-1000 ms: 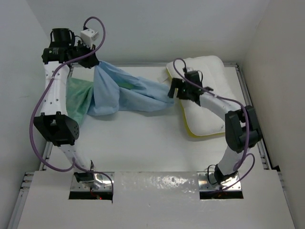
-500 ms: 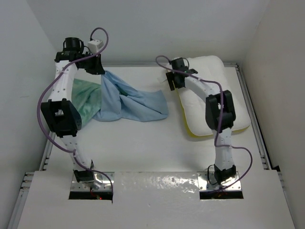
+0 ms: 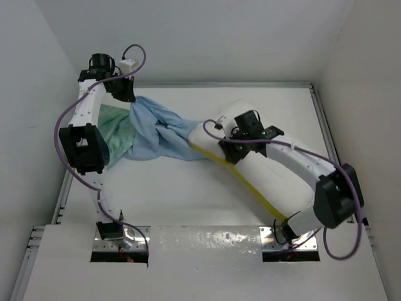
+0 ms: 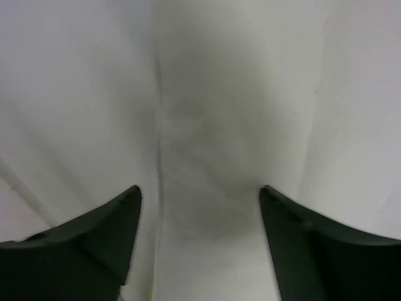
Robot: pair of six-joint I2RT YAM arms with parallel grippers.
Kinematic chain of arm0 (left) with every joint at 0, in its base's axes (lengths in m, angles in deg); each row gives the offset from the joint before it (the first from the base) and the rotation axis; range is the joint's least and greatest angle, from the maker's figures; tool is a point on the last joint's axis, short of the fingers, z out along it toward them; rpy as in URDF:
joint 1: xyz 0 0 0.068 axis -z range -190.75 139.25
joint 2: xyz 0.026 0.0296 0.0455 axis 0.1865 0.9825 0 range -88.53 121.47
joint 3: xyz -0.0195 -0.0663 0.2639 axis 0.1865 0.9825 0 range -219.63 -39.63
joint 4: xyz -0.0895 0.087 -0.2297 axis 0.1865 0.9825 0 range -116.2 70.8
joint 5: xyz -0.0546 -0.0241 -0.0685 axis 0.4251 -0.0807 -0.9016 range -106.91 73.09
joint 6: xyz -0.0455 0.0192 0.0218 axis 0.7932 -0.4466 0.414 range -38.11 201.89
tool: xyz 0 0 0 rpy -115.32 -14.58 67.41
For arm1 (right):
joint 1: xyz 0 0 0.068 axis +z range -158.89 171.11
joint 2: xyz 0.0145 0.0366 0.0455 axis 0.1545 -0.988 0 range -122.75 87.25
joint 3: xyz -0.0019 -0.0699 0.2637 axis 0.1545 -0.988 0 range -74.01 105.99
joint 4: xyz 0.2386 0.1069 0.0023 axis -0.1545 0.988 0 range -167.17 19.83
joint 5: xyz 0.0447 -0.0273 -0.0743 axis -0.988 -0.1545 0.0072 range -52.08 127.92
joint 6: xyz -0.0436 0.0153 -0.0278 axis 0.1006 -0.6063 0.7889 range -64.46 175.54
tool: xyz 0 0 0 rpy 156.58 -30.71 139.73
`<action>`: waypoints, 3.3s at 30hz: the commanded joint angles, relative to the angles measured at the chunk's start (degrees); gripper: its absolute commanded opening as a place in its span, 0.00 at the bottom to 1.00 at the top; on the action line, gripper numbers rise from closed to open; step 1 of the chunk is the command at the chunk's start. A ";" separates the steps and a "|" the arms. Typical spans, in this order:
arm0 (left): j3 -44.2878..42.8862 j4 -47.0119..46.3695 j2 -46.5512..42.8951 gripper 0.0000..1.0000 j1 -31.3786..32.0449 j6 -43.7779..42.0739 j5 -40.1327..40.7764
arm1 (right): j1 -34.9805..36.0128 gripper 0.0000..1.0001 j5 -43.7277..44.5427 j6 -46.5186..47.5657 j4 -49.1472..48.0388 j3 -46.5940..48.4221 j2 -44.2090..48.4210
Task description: Put the pillow into the pillowcase
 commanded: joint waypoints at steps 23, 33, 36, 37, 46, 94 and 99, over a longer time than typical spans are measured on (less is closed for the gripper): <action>-3.97 3.87 5.18 0.95 13.05 -27.50 15.00 | -15.79 0.99 -14.20 -19.83 -13.98 51.96 -43.93; -4.67 -1.58 9.59 0.54 13.05 -27.34 23.44 | -16.23 0.96 -29.94 -16.04 -6.43 47.56 -49.48; -4.51 1.93 6.96 0.48 13.05 -29.09 22.30 | -16.15 0.95 -31.44 -15.08 -8.61 42.91 -45.80; -3.28 2.64 6.25 0.51 13.05 -30.40 22.30 | -16.23 0.95 -31.70 -14.90 -9.24 40.81 -44.83; -8.09 10.64 4.57 0.91 11.48 -32.08 17.65 | -17.72 0.97 -31.53 -17.54 -13.12 41.65 -37.44; 7.97 0.71 -13.70 0.11 12.87 -12.99 -7.40 | 7.41 0.00 -35.43 -26.65 -30.03 36.47 -30.12; 14.37 3.26 -16.60 0.11 12.87 -19.59 -4.52 | 4.70 0.00 -25.21 -33.08 -38.74 39.02 -34.96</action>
